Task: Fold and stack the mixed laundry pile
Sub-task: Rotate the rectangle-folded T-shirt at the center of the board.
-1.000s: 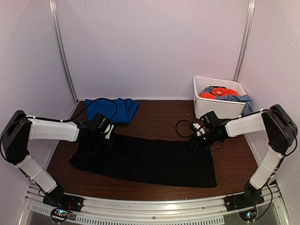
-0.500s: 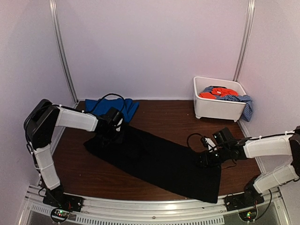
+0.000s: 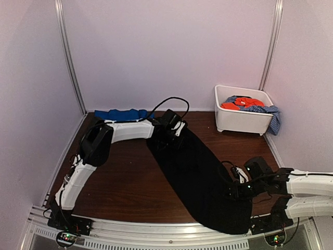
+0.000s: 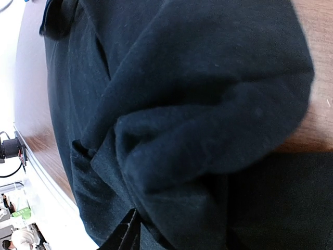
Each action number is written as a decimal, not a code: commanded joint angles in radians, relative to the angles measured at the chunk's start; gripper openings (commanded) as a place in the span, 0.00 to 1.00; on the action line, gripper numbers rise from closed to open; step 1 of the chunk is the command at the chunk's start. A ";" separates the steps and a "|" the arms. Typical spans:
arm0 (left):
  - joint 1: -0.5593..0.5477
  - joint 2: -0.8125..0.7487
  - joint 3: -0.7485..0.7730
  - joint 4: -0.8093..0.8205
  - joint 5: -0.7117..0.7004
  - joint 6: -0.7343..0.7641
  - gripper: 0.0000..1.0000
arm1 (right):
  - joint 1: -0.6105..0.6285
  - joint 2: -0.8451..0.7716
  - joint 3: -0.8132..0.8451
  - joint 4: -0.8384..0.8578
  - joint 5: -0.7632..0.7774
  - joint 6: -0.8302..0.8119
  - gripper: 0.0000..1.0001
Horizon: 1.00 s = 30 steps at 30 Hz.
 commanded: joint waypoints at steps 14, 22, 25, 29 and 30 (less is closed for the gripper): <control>0.253 0.200 0.529 -0.121 0.152 0.130 0.51 | 0.236 0.458 0.294 0.275 -0.140 -0.024 0.41; 0.234 -0.068 0.249 -0.148 0.078 0.147 0.49 | 0.279 0.378 0.453 0.188 -0.210 -0.144 0.47; 0.204 -0.202 -0.003 -0.111 0.000 0.145 0.46 | 0.268 0.313 0.503 0.076 -0.232 -0.199 0.49; 0.154 -0.271 -0.169 -0.123 -0.041 0.148 0.42 | 0.216 0.270 0.566 -0.040 -0.184 -0.274 0.50; 0.140 -0.279 -0.199 -0.123 -0.051 0.149 0.42 | 0.196 0.271 0.580 -0.072 -0.178 -0.288 0.50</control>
